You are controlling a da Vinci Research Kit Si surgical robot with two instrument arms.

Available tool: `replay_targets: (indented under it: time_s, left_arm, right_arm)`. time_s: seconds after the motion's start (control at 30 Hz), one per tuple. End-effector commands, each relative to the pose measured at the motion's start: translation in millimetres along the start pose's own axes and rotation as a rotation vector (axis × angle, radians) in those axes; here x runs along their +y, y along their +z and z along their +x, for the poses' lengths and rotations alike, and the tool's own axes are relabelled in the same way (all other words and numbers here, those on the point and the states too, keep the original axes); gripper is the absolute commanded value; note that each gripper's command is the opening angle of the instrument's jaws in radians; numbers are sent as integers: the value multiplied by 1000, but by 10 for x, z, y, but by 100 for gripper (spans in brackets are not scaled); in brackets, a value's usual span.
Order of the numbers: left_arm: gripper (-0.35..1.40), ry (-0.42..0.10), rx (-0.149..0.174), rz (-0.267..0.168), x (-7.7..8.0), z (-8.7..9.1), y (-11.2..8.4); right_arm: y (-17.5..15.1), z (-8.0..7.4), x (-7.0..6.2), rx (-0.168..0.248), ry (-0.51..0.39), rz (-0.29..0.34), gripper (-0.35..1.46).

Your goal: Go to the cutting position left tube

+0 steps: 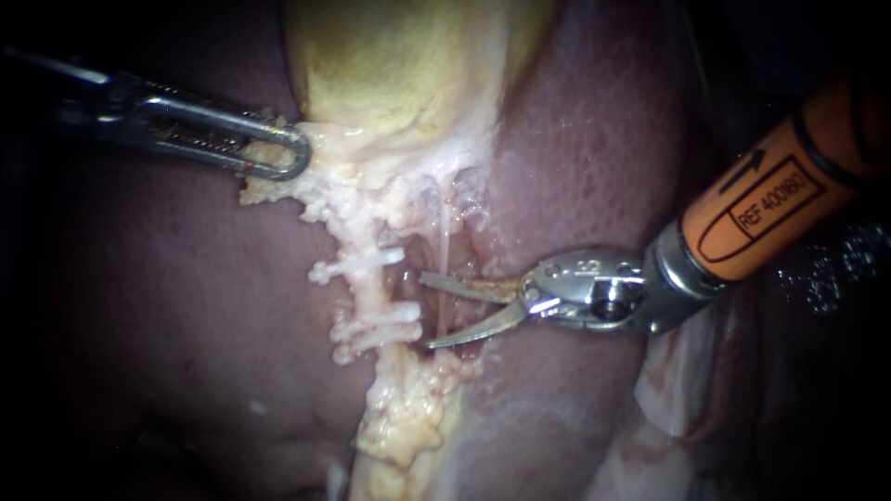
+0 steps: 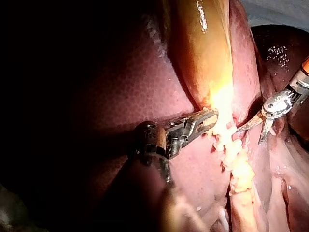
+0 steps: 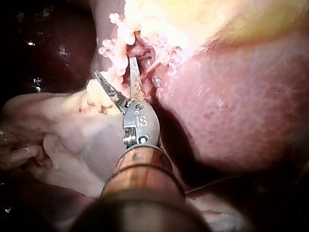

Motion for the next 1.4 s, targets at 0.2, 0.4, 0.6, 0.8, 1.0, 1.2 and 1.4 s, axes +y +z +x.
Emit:
replay_targets:
  time_s: [0.2,0.4,0.6,0.8,1.0,1.2,1.4]
  left_arm:
    - [-35,0,0,1,0,0,0]
    - [-35,0,0,1,0,0,0]
    - [-35,0,0,1,0,0,0]
    - [-35,0,0,1,0,0,0]
    - [-35,0,0,1,0,0,0]
    - [-35,0,0,1,0,0,0]
    - [-35,0,1,2,1,0,1]
  right_arm:
    - [17,-3,11,-3,-2,3,128]
    - [30,-3,17,-4,2,5,133]
    - [38,2,13,-12,-65,50,135]
    - [57,11,13,-20,-85,80,130]
    - [77,15,17,-14,-92,74,130]
    - [91,18,22,-2,-92,69,130]
    - [100,22,25,8,-79,62,130]
